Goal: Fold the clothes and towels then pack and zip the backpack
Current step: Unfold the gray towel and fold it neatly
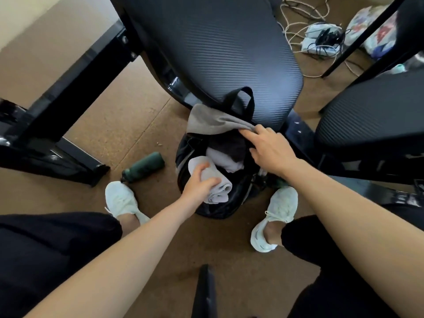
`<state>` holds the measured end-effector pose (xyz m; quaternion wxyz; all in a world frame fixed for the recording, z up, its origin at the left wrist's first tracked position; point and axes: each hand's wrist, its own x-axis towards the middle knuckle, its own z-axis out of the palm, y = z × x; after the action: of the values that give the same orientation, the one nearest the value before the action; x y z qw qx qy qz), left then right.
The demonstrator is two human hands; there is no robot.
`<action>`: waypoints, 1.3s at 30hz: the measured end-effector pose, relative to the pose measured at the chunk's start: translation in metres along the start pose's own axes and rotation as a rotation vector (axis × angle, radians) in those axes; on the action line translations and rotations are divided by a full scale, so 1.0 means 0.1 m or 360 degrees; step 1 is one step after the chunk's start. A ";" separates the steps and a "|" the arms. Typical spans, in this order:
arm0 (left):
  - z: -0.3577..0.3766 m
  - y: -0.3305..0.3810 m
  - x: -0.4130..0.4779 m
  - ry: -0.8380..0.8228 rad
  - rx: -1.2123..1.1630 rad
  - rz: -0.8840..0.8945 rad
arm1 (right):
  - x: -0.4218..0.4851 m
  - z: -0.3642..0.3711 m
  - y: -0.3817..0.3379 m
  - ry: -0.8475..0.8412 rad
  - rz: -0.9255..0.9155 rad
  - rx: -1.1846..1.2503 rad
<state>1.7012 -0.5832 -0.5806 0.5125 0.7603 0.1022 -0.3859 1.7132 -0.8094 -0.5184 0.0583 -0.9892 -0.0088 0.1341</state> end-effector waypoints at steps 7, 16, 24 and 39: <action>0.45 -0.05 0.74 -0.0065 0.0013 0.0078 | 0.17 -0.09 0.23 -0.0024 -0.0021 0.0483; 0.37 -0.17 1.05 0.0035 0.1392 0.0390 | 0.25 -0.05 0.24 -0.0069 -0.0024 0.0597; 0.44 -0.16 1.22 0.0044 0.2365 0.0840 | 0.20 -0.07 0.21 -0.0087 -0.0001 0.0622; 0.50 0.06 1.01 0.0200 0.1975 0.0958 | 0.12 -0.15 0.21 -0.0242 -0.0027 0.0637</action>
<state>1.7497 -0.6531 -0.6552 0.0608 0.9291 -0.3234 -0.1691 1.7287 -0.8318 -0.5102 0.2539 -0.9448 0.0054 0.2070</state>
